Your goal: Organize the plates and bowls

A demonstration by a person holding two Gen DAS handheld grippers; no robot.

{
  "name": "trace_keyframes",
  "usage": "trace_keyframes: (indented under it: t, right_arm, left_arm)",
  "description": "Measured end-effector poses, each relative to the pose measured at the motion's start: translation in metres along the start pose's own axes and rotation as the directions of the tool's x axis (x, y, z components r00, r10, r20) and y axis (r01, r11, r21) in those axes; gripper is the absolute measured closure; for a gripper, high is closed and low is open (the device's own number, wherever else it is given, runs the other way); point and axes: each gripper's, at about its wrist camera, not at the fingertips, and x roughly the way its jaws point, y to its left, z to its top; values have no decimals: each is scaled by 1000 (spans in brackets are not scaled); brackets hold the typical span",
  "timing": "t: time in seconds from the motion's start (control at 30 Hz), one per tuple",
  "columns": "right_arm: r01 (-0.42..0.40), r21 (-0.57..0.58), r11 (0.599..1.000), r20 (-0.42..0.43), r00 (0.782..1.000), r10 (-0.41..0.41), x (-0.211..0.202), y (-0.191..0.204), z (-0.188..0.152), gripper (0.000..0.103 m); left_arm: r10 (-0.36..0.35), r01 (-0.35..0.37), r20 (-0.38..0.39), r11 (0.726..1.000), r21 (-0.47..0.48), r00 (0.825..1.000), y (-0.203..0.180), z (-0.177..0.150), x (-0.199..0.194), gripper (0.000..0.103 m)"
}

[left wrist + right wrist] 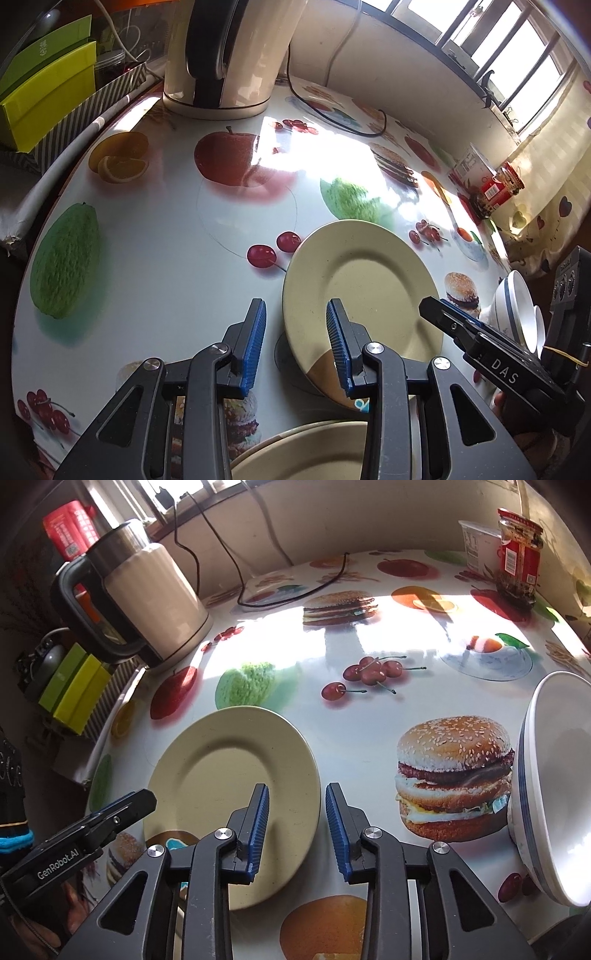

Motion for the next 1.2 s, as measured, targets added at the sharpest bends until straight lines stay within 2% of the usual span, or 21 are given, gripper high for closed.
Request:
trace_keyframes:
  t: [0.13,0.3,0.37,0.5,1.2]
  right_arm:
    - [-12,13,1000,-10,1000,12,2,-1,-1,78]
    - [-18,25,1000,-14,1000,19,3,-2,-2,81]
    - [-18,24,1000,-13,1000,18,3,-2,-2,82]
    - [-19,26,999,-12,1000,20,2,-1,-2,82]
    - [-20,40,999,2,1000,20,-5,-4,0,83]
  left_arm:
    - [0,0,-10,1000,0,1000,0,0,2,76]
    - [1,-1,-17,1000,-9,1000,1,-1,3,78]
    - [4,-4,-17,1000,-9,1000,0,-1,4,85]
    - [12,-13,-18,1000,-5,1000,1,-1,5,88]
    - [17,-17,-5,1000,2,1000,-2,0,1,89]
